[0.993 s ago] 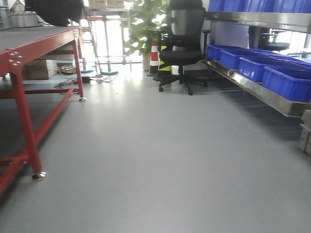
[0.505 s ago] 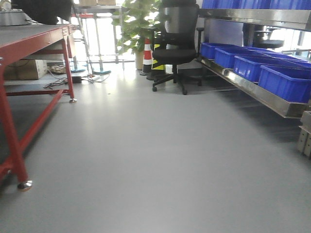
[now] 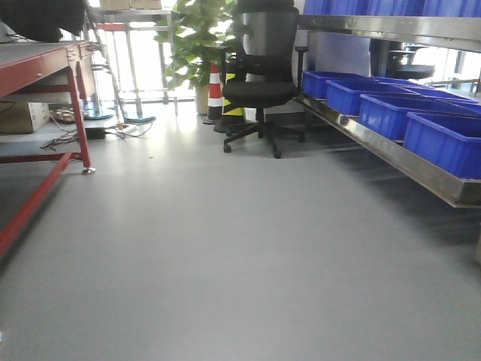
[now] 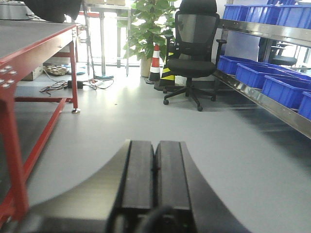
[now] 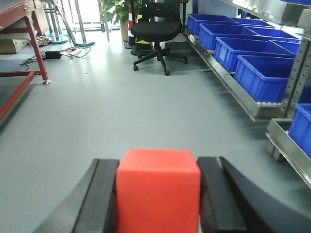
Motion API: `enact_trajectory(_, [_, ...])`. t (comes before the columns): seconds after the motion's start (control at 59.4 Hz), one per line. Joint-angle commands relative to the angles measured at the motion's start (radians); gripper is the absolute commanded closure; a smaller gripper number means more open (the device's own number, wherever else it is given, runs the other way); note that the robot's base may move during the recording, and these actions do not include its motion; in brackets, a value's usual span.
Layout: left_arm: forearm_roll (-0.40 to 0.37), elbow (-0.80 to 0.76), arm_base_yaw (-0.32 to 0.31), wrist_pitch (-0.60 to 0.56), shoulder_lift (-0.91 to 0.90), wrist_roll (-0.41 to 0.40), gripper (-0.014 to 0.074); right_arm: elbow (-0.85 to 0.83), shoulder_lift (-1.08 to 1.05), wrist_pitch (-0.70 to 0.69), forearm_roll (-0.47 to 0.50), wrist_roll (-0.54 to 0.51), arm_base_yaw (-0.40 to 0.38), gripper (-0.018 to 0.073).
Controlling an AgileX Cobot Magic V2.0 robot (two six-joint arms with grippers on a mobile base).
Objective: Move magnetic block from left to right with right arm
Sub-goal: 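Drive the base away from the first table carrying the cube, then drive the base across the floor to the second dark table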
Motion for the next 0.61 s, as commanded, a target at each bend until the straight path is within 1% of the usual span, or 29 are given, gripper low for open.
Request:
enact_trajectory(0.0, [0.000,0.010,0.003,-0.090,-0.012,-0.004,0.0713,-0.027,0.017,-0.086,-0.008,-0.005,-0.003,0.0403])
enact_trajectory(0.589, [0.000,0.010,0.003,-0.090,-0.012,-0.004,0.0713,-0.027,0.017,-0.086,-0.008,-0.005,-0.003,0.0403])
